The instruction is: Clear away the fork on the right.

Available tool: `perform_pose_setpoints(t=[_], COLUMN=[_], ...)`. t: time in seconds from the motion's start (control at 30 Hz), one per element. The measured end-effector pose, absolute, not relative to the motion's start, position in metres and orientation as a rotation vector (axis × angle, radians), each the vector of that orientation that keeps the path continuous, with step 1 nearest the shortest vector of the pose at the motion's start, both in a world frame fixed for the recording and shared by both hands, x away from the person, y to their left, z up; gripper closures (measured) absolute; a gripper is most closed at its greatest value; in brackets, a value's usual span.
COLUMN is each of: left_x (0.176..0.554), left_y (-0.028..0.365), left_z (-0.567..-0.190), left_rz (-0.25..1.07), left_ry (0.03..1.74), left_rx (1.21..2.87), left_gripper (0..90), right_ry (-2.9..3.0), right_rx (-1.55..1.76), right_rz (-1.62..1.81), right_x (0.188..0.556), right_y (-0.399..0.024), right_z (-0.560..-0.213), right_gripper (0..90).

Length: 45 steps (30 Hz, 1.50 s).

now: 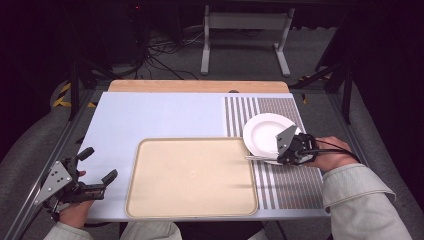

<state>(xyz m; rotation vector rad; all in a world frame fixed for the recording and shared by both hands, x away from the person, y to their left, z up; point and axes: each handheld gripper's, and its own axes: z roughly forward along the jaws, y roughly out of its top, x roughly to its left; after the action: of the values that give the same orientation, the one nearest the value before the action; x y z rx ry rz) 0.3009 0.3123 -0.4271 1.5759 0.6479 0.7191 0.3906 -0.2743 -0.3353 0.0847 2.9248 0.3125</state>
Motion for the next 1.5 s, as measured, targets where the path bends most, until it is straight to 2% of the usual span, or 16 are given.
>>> perform_pose_setpoints(t=[0.67,1.5], left_x=[0.301,0.302], left_y=[0.314,0.314], left_z=[-0.427,-0.428], left_rz=[0.717,0.710], left_ry=[0.651,0.649], left_rx=[1.573,1.576], left_gripper=[0.1,0.1], right_ry=[2.891,2.952], right_rx=[-0.124,-0.233], right_rz=[0.363,0.367], right_x=[0.423,0.452], right_y=[-0.193,-0.129], right_z=[-0.326,-0.357], right_gripper=[86.6,86.5])
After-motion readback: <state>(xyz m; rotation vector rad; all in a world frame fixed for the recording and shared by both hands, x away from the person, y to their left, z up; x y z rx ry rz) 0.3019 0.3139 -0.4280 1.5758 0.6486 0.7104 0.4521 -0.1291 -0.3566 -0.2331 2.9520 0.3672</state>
